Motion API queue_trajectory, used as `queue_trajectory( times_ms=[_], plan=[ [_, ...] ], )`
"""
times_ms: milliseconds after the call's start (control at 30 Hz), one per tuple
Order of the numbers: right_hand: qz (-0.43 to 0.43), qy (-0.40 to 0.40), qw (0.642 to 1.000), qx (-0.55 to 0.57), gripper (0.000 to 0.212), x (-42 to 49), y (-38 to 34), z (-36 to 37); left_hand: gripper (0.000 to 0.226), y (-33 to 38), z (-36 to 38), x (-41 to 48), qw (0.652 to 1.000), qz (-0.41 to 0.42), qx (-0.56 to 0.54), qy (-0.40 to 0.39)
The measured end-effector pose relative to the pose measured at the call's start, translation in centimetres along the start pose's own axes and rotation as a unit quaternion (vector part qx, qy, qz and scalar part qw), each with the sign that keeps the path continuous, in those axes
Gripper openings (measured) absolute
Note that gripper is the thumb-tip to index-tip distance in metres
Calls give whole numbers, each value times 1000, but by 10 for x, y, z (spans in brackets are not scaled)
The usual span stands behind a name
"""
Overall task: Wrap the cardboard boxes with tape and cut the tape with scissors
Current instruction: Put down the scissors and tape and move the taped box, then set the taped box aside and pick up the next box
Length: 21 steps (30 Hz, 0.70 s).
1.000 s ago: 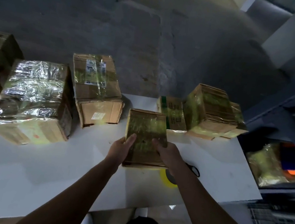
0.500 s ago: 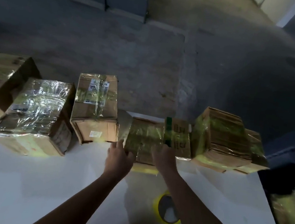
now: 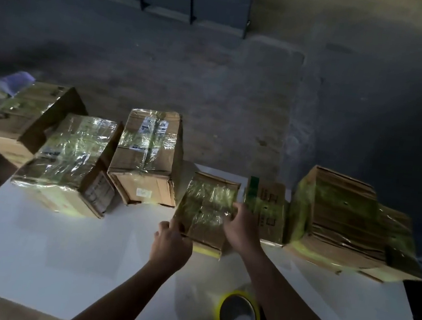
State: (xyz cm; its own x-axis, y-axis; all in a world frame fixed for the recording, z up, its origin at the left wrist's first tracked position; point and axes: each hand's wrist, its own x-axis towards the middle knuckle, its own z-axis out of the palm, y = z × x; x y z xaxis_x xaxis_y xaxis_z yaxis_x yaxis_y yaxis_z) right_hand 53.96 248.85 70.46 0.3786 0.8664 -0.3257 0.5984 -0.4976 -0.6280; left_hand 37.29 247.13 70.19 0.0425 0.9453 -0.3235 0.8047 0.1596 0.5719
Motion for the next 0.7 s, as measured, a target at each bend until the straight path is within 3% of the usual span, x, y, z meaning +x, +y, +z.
queue_trajectory(
  times_ms=[133, 367, 433, 567, 700],
  plan=[
    [-31, 19, 999, -3, 47, 5, -2, 0, 22, 9, 0, 9, 997, 25, -72, -13],
    [-51, 18, 998, -45, 55, 21, -13, -11, 49, 23, -3, 36, 993, 115, 6, -38],
    [-65, 37, 994, -79, 52, 21, -18, -8, 49, 23, -6, 34, 989, 148, 9, -6],
    [-124, 50, 988, -82, 44, 17, -46, 7, 31, 21, -30, 31, 972, 192, 19, 132],
    [-180, 35, 981, -56, 44, 13, -88, 30, 41, 4, -79, 46, 972, 154, 36, 176]
  ],
)
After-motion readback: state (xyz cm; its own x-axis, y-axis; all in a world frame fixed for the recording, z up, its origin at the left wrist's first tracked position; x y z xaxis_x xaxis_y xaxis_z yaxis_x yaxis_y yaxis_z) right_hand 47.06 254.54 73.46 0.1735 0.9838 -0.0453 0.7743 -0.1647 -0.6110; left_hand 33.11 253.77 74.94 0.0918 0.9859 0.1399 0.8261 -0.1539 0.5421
